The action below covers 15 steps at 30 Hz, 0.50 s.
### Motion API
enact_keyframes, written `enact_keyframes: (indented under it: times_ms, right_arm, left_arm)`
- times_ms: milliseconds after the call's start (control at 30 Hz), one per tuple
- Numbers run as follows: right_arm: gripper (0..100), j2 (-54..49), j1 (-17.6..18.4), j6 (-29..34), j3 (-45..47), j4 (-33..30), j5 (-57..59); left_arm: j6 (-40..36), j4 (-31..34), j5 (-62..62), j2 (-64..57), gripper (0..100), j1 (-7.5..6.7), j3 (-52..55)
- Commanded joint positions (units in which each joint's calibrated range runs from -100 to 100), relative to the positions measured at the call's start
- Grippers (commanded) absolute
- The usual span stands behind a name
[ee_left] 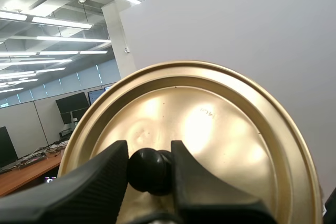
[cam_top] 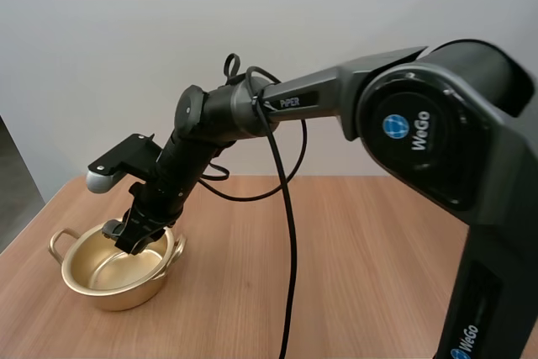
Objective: Open the pot, put the car inside, and close it
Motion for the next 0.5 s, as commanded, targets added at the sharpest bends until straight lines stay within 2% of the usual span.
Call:
enact_keyframes:
  times_ms: [0, 233, 467]
  right_arm:
    - [0, 4.3, 0.0, 0.0, -3.9, -0.3, 0.0]
    - [0, 12.9, 0.0, 0.8, -11.1, -0.7, 2.8]
    - [0, 17.5, 0.1, 1.3, -11.9, -1.4, 3.8]
  left_arm:
    - [0.0, 0.0, 0.0, 0.1, 0, -0.02, 0.1]
    - [0.0, 0.0, 0.0, 0.1, 0, -0.02, 0.1]
    - [0.0, -0.6, 0.0, 0.3, 0, -0.02, 0.1]
